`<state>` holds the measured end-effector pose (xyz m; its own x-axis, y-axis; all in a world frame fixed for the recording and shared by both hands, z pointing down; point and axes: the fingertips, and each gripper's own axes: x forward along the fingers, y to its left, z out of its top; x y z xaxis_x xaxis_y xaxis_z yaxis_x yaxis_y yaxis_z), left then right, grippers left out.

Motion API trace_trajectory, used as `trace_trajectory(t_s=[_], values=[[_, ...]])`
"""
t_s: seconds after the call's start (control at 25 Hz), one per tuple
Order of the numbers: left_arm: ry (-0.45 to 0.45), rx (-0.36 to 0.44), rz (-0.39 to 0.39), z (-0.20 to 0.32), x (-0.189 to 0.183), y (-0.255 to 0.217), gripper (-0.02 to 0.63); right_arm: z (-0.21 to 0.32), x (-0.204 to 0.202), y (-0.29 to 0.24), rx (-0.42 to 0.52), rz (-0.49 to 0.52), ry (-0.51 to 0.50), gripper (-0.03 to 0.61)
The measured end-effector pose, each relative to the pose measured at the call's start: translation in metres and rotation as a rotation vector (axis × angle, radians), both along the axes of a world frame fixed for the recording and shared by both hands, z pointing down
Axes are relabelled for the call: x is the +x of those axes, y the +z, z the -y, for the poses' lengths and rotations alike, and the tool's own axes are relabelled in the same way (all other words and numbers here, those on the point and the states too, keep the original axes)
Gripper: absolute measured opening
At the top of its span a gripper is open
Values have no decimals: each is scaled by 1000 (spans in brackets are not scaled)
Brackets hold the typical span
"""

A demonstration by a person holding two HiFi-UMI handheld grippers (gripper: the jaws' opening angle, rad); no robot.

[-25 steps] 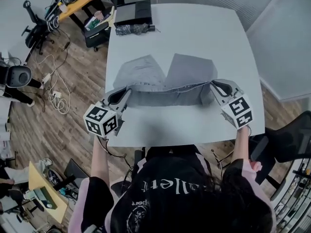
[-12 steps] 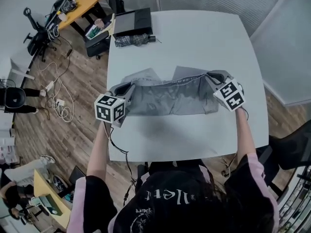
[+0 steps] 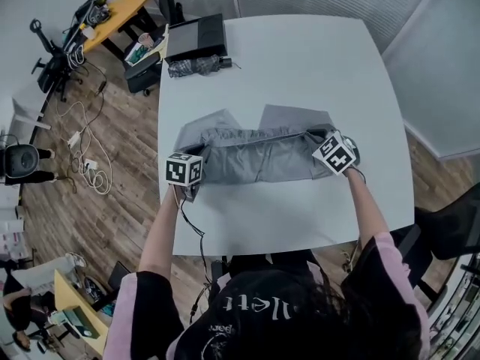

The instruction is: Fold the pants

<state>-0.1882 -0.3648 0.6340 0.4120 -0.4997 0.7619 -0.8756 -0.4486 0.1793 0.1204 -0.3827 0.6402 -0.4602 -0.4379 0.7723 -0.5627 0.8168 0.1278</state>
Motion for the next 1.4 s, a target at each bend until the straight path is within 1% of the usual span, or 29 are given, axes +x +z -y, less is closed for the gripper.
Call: trace_trajectory(t_s=[0.16, 0.28, 0.32, 0.36, 0.4, 0.44, 0.48, 0.56, 0.64, 0.8, 0.96, 1.04, 1.24, 1.4], values=[[29, -35, 69, -15, 2, 22, 48, -16, 0, 22, -26, -50, -27, 40], [20, -17, 72, -17, 4, 26, 49, -22, 1, 30, -42, -57, 1, 40], [9, -3, 63, -17, 4, 26, 53, -24, 2, 31, -53, -51, 18, 61], [-4, 9, 53, -17, 4, 24, 74, -25, 3, 32, -65, -42, 30, 107], [-15, 17, 43, -17, 3, 23, 115, -27, 3, 32, -75, -31, 39, 156], [-24, 22, 32, -17, 2, 21, 152, -29, 2, 31, -81, -18, 47, 173], [-31, 27, 21, -17, 1, 19, 164, -30, 2, 29, -82, -5, 55, 173], [-42, 45, 2, -18, -1, 13, 163, -33, 0, 22, -70, 17, 70, 173], [-43, 70, -19, -20, -2, 3, 163, -36, -3, 13, -55, 46, 87, 173], [-39, 140, -53, -22, -5, -26, 163, -43, -14, -13, -29, 135, 116, 173], [-48, 215, -114, -31, -2, -59, 163, -54, -26, -41, 14, 190, 132, 172], [-41, 251, -137, -38, 1, -75, 163, -59, -33, -57, 39, 226, 143, 169], [-2, 344, -167, -63, 6, -117, 160, -77, -51, -96, 89, 350, 195, 158], [-9, 421, -212, -91, 9, -149, 153, -104, -68, -116, 105, 391, 212, 153]])
